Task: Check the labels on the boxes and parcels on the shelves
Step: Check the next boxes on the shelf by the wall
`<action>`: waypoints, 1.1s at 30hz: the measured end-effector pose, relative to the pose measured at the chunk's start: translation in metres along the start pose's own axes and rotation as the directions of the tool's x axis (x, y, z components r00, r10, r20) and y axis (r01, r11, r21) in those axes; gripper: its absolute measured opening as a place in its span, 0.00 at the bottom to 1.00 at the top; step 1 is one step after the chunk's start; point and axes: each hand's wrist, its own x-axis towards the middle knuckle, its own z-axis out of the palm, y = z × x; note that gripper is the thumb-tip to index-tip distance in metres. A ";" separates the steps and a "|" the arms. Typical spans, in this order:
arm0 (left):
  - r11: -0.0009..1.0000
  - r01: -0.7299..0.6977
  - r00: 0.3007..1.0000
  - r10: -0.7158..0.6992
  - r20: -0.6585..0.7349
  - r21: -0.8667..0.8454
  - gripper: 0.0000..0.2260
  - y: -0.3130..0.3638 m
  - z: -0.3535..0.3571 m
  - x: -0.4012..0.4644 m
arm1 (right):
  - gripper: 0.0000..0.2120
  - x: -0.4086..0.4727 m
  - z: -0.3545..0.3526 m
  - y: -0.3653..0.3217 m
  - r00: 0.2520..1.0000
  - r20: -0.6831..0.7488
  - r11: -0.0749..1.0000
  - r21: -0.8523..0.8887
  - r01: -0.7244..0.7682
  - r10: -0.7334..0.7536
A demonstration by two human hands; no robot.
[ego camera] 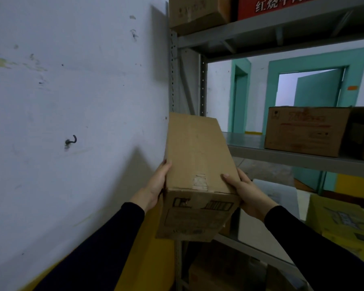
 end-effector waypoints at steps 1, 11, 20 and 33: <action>0.999 -0.012 1.000 0.011 0.010 0.040 0.14 0.006 0.001 0.000 | 0.27 0.000 -0.002 -0.001 1.000 -0.021 0.999 0.050 -0.011 0.012; 0.971 0.235 0.950 -0.240 -0.198 -0.049 0.25 -0.004 -0.085 -0.005 | 0.20 -0.013 -0.036 -0.005 0.998 0.045 0.925 0.375 -0.055 0.041; 0.985 0.142 0.961 -0.161 -0.226 -0.099 0.20 -0.007 -0.065 0.002 | 0.30 -0.030 0.007 -0.056 0.915 -0.104 0.877 -0.347 0.333 -0.389; 0.979 0.149 0.947 -0.101 -0.305 0.138 0.35 0.022 -0.068 0.001 | 0.15 0.000 -0.019 -0.026 0.928 -0.372 0.953 0.287 0.094 0.020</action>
